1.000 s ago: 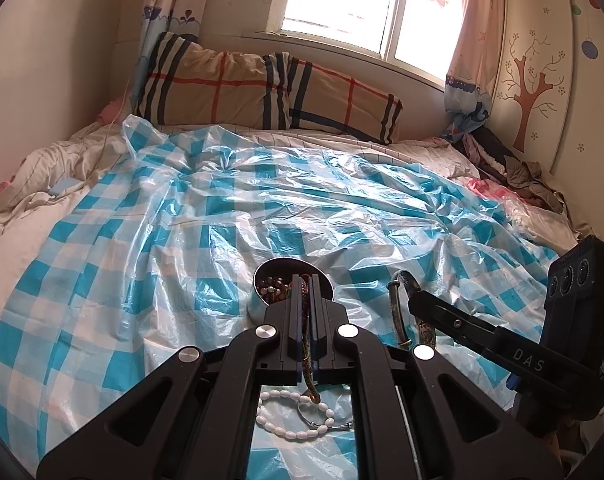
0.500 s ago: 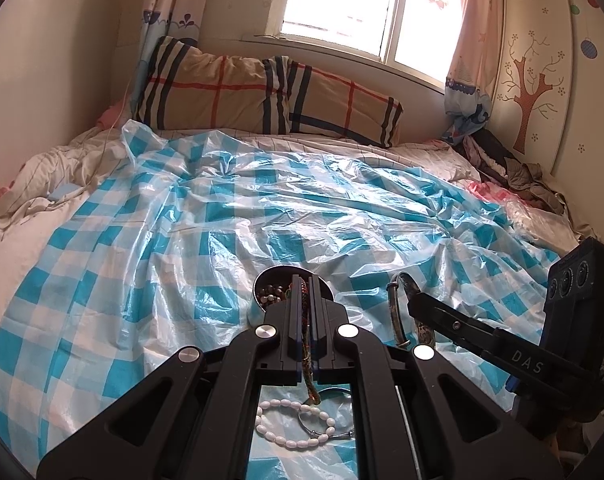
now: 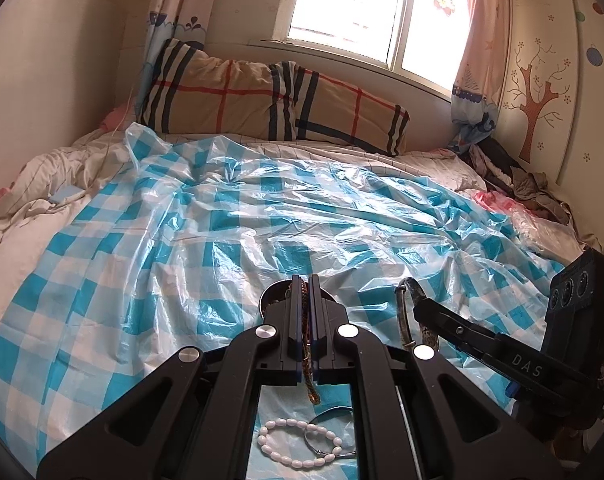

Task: Organize jewelry

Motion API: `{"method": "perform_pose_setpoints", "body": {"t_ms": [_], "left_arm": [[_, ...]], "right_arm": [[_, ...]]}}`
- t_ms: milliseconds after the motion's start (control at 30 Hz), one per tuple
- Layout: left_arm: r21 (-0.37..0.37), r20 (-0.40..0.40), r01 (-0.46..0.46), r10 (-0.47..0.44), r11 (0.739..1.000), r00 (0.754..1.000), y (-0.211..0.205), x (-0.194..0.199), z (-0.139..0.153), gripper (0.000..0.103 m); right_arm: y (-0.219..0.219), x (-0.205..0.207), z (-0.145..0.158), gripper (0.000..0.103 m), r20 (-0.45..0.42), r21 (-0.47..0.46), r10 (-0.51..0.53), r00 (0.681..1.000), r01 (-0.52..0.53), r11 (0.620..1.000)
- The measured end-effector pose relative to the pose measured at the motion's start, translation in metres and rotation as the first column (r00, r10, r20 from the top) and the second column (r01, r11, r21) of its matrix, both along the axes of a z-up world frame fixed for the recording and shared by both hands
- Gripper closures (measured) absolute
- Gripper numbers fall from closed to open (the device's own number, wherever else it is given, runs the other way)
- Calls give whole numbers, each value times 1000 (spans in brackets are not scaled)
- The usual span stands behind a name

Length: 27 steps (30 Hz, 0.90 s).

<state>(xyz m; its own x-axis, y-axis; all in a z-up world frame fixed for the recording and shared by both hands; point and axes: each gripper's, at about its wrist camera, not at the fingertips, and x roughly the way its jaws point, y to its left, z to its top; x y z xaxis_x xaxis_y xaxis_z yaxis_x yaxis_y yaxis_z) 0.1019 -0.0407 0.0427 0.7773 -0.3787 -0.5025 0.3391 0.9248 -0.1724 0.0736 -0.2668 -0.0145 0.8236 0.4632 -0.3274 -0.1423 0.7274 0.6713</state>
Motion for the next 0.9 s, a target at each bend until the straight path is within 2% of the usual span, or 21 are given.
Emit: {"method": "perform_pose_setpoints", "body": {"t_ms": [533, 900], "left_arm": [[4, -7, -2, 2, 1000, 1000, -6, 13, -9, 100], [7, -11, 1, -1, 1000, 1000, -13, 32, -19, 100]], "right_arm": [[-4, 19, -11, 97, -23, -10, -24, 999, 24, 1000], [-5, 36, -15, 91, -32, -20, -39, 999, 39, 999]]}}
